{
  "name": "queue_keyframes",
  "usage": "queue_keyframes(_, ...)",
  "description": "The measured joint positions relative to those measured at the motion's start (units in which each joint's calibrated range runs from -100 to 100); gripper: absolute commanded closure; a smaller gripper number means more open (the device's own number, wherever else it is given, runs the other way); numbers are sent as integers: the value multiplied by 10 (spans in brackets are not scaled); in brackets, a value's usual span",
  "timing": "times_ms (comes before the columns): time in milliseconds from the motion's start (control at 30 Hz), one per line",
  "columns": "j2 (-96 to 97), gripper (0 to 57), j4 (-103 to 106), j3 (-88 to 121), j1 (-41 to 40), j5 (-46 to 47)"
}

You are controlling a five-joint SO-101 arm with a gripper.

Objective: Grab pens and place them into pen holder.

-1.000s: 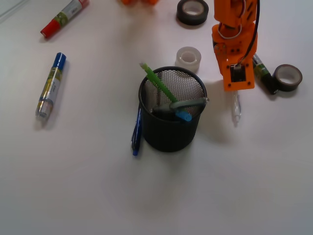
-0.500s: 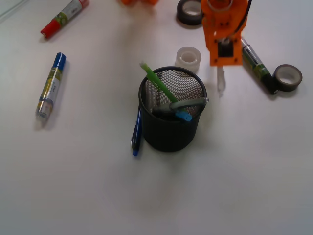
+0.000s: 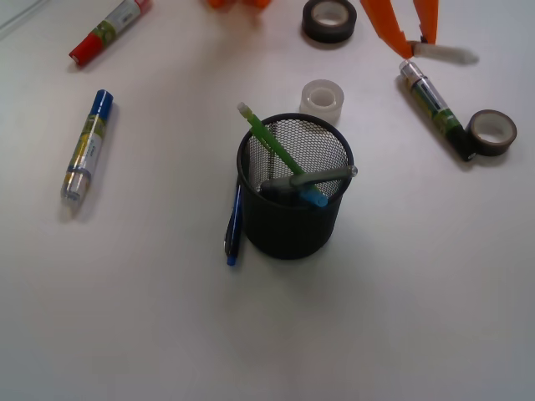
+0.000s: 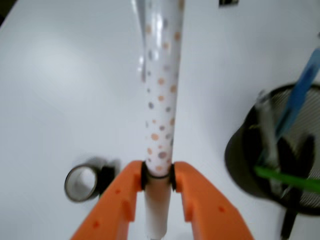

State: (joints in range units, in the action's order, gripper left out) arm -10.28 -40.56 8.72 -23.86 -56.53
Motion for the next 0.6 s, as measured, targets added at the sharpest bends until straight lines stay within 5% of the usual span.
queue_keyframes(300,-1,571,244,24,86,95)
queue_keyframes(600,-1,571,606,270,127,106)
